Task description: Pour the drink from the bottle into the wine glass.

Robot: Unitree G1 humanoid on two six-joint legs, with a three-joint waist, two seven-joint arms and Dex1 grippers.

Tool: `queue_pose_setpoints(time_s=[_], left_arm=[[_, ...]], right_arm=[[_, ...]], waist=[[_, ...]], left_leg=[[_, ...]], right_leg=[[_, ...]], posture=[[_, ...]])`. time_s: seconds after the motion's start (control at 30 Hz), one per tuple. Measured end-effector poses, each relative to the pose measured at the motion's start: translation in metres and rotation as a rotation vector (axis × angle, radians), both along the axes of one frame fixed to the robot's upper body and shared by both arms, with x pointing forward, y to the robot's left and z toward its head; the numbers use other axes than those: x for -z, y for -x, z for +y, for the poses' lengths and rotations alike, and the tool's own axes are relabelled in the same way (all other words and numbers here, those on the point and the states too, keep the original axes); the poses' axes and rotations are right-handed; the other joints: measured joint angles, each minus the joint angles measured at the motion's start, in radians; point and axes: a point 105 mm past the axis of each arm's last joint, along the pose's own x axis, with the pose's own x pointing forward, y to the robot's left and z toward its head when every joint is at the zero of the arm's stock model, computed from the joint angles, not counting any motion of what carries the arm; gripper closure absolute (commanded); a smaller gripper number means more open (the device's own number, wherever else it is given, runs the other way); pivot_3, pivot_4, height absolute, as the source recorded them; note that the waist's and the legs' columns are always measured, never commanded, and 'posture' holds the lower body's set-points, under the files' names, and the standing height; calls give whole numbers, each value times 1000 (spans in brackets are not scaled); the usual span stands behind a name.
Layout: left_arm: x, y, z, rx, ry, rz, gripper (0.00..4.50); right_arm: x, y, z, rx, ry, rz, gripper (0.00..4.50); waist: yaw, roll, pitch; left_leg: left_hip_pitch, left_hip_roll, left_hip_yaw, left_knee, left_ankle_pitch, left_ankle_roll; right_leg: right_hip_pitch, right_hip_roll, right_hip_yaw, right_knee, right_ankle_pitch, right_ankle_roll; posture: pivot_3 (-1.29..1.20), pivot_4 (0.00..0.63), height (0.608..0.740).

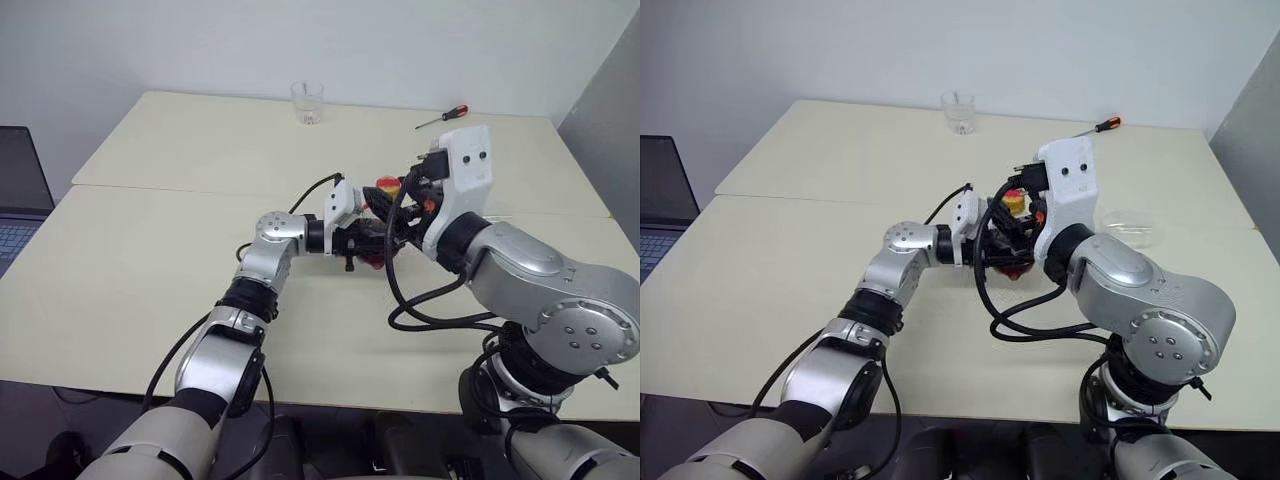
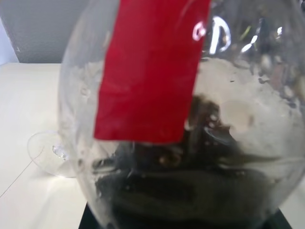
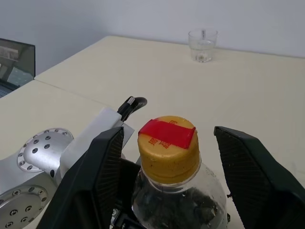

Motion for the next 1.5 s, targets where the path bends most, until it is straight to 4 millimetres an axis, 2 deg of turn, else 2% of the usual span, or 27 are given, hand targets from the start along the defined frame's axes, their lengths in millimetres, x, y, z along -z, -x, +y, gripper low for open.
queue_pose_setpoints(time_s=[0.3, 0.7, 0.73, 0.8, 0.9, 1.27, 1.5], left_arm=[[1, -2, 1, -14, -10, -9, 3234], [8, -9, 0, -60, -23, -3, 3234], [7, -9, -2, -61, -20, -5, 3234], [6, -10, -3, -61, -16, -11, 3235], [6, -11, -3, -64, -16, -11, 3238], [5, -11, -4, -62, -13, -12, 3269], [3, -7, -8, -44, -8, -17, 3340]], right_arm=[[0, -4, -5, 42, 10, -1, 1297], [1, -1, 7, 66, 27, -7, 1297], [1, 0, 7, 67, 27, -9, 1674], [1, 0, 6, 84, 25, -12, 2156], [1, -1, 5, 102, 13, -9, 3243], [-1, -3, -2, 98, 55, -24, 3292], [-7, -5, -14, -109, 196, -64, 3292]], waist=[[0, 0, 0], [0, 0, 0], [0, 0, 0], [0, 0, 0], [0, 0, 0], [0, 0, 0], [0, 0, 0]], left_leg=[[0, 0, 0, 0, 0, 0], [-1, 0, 0, 0, 0, 0], [-1, 0, 0, 0, 0, 0], [-2, 0, 0, 0, 0, 0], [-2, 0, 0, 0, 0, 0], [-2, 0, 0, 0, 0, 0], [-3, 0, 0, -1, 0, 0]], right_leg=[[0, 0, 0, 0, 0, 0], [-1, 0, 0, -1, 0, 0], [-1, 0, 0, -1, 0, 0], [-1, 0, 0, -1, 0, 0], [-1, 0, -1, -1, 0, 1], [-1, 0, -1, -1, -1, 2], [-1, 0, -1, -2, -2, 3]], posture=[[0, 150, 740], [0, 150, 740], [0, 150, 740], [0, 150, 740], [0, 150, 740], [0, 150, 740], [0, 150, 740]])
